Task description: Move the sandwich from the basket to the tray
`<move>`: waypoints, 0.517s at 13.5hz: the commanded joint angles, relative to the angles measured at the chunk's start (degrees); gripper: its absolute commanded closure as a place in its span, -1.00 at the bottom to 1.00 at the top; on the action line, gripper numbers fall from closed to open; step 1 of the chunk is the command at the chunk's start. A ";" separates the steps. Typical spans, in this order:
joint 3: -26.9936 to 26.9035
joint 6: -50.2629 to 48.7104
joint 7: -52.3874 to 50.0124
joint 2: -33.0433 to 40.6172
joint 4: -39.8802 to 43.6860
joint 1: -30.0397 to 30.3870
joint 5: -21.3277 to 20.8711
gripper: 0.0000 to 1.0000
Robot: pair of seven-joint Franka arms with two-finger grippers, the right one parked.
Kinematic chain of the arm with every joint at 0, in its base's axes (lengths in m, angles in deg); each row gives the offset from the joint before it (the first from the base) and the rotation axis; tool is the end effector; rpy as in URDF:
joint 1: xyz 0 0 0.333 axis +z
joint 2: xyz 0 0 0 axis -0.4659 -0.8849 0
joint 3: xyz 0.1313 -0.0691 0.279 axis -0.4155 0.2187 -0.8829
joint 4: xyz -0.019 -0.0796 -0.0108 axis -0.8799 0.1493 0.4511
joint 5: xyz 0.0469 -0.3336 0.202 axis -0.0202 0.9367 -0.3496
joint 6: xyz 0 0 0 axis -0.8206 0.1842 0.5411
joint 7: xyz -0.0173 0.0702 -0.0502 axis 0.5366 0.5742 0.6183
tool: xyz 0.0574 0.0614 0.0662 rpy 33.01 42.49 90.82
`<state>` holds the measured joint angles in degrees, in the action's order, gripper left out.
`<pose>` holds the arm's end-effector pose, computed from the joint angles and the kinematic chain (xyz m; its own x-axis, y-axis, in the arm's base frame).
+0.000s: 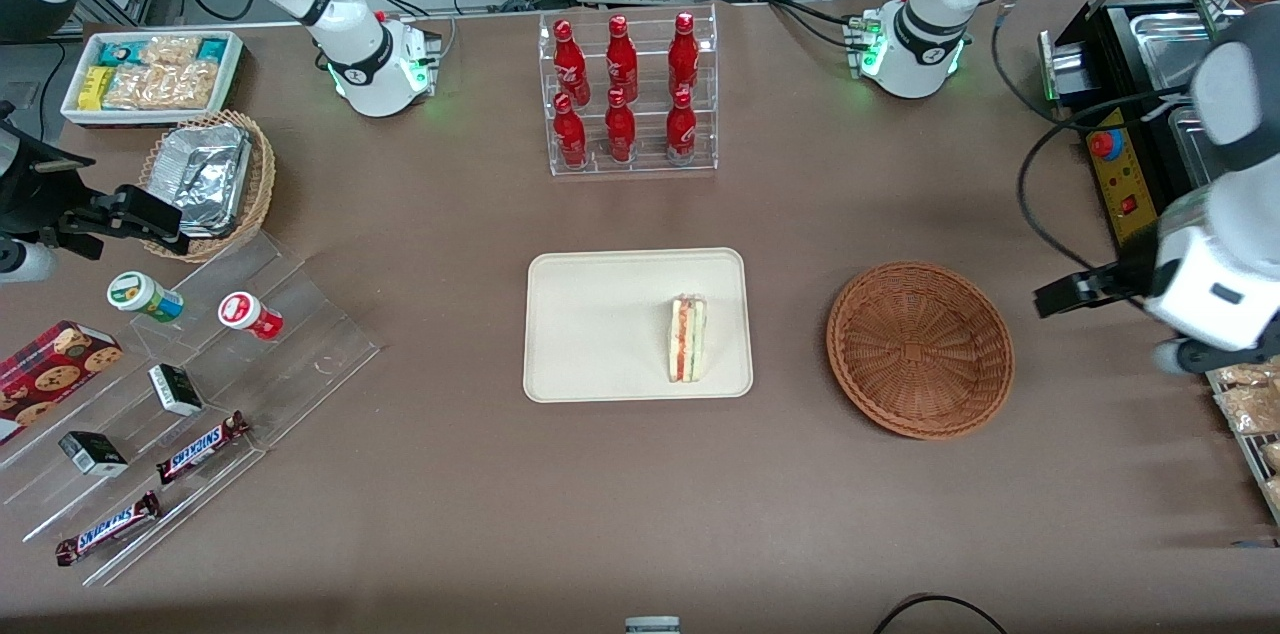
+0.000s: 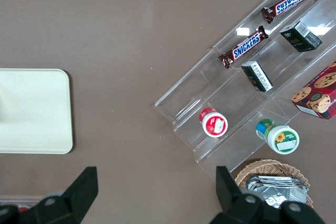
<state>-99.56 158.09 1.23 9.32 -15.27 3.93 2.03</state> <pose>0.6359 -0.0429 0.5715 0.9739 0.2124 -0.0797 0.2126 -0.9771 -0.0066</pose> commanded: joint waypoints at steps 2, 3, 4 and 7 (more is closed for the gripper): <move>4.31 -3.40 1.00 4.62 -0.72 4.13 0.18 -0.99; 5.90 -4.19 0.99 5.41 -0.72 6.06 0.09 -0.99; 7.31 -5.07 0.99 5.85 -0.55 7.30 0.09 -0.99; 12.92 -6.91 1.08 8.22 -0.46 12.92 0.09 -0.99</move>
<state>-90.76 152.90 1.61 15.52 -15.24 12.91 2.02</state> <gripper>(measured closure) 0.000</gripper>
